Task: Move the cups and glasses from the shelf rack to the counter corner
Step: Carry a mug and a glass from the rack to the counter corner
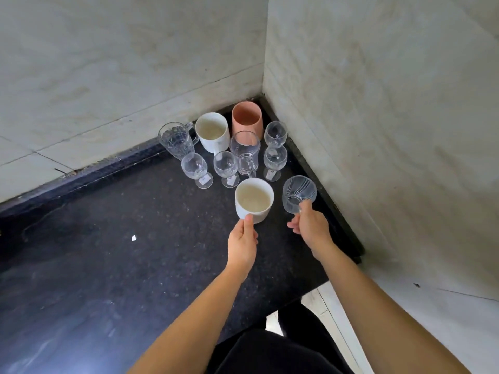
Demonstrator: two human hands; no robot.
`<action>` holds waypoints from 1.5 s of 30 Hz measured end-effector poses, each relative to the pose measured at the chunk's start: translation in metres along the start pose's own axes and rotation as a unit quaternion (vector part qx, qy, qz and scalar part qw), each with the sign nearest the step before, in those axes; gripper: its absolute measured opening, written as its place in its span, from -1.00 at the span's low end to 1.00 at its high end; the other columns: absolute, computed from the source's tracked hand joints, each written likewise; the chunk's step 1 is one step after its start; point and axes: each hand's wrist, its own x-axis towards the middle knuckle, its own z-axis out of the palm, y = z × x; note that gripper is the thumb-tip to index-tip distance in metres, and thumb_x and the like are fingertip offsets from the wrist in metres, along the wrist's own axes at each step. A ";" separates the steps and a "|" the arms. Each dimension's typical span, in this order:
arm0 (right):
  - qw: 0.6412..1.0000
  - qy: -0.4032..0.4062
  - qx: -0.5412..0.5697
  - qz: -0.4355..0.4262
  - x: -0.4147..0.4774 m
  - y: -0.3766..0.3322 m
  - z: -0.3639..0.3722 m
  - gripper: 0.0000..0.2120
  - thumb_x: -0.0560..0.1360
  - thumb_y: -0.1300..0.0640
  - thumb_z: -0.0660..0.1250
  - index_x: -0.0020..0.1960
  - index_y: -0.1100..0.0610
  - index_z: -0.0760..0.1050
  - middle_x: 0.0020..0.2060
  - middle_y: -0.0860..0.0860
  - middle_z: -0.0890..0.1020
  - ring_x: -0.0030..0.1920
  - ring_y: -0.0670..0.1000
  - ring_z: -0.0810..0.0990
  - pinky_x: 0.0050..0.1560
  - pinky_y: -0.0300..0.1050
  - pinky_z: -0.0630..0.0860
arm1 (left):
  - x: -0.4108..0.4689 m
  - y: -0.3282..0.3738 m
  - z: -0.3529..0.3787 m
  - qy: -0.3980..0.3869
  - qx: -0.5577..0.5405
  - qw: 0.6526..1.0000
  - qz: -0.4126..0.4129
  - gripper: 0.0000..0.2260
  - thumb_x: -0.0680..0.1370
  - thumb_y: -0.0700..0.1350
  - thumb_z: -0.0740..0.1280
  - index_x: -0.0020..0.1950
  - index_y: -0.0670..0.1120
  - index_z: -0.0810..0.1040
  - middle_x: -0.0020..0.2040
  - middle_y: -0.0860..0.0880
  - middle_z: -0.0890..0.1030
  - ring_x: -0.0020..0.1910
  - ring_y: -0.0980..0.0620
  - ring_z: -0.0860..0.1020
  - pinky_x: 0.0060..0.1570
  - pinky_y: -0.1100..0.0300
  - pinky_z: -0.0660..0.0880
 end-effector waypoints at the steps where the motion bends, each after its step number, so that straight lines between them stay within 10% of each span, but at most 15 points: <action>1: 1.000 -0.003 0.006 0.000 0.004 -0.002 0.000 -0.50 0.64 -0.13 0.03 -0.18 0.20 0.52 -0.18 0.13 0.68 -0.08 0.08 0.66 0.08 0.06 0.57 | 0.002 -0.001 0.004 0.003 0.001 1.000 -0.001 -0.61 0.66 0.16 0.15 -0.19 -0.09 0.46 -0.34 0.03 0.45 -0.41 0.25 0.42 -0.34 0.44 0.43; 19: 0.992 -0.067 -0.092 -0.052 0.026 -0.013 -0.010 -0.56 0.65 -0.11 0.04 -0.16 0.07 0.58 -0.12 -0.02 0.65 -0.09 -0.06 0.63 0.17 0.16 0.56 | 0.019 -0.008 0.040 0.016 0.012 0.999 -0.032 -0.59 0.70 0.11 0.09 -0.15 -0.13 0.52 -0.17 -0.06 0.62 -0.09 0.02 0.62 0.02 0.14 0.54; 24: 0.978 -0.038 -0.179 -0.101 0.018 -0.017 -0.021 -0.56 0.65 -0.16 0.08 -0.23 0.11 0.42 -0.07 0.28 0.51 -0.16 0.12 0.59 -0.28 -0.09 0.40 | 0.011 0.007 0.034 -0.005 0.081 0.994 -0.070 -0.64 0.70 0.09 0.08 0.05 -0.11 0.55 0.02 -0.05 0.61 -0.04 0.00 0.60 0.02 0.00 0.56; 27: 0.965 0.033 -0.212 -0.153 0.000 -0.027 -0.032 -0.57 0.64 -0.17 0.19 0.31 0.13 0.47 0.29 0.17 0.45 0.17 0.13 0.56 0.03 -0.03 0.50 | 0.003 0.030 0.020 0.023 0.191 0.981 -0.033 -0.63 0.68 -0.02 0.08 -0.09 -0.25 0.52 -0.05 -0.21 0.57 -0.15 -0.14 0.54 -0.15 -0.09 0.47; 33: 0.873 0.078 -0.210 -0.434 -0.041 -0.070 -0.006 -0.58 0.60 0.04 0.34 0.34 0.29 0.43 0.26 0.28 0.51 0.26 0.28 0.48 0.22 0.20 0.46 | -0.047 0.075 -0.062 0.210 0.271 0.937 0.060 -0.69 0.66 -0.07 0.04 -0.29 0.11 0.24 -0.01 -0.19 0.55 0.00 -0.23 0.46 -0.11 0.00 0.37; 39: 0.775 -0.101 -0.231 -0.580 -0.128 -0.080 0.082 -0.60 0.61 0.09 0.33 0.36 0.28 0.44 0.27 0.25 0.52 0.32 0.28 0.46 0.31 0.20 0.39 | -0.167 0.044 -0.177 0.422 0.263 0.867 0.014 -0.71 0.67 0.09 0.12 0.26 0.02 0.53 0.14 0.08 0.58 0.17 -0.01 0.49 0.17 0.02 0.40; 45: 0.684 -0.263 -0.239 -0.637 -0.275 -0.015 0.154 -0.56 0.62 0.06 0.31 0.43 0.23 0.41 0.40 0.22 0.44 0.40 0.22 0.41 0.38 0.14 0.39 | -0.316 -0.040 -0.254 0.570 0.213 0.792 -0.060 -0.70 0.66 0.05 0.19 0.30 -0.05 0.54 0.23 -0.03 0.61 0.24 -0.08 0.52 0.22 0.01 0.40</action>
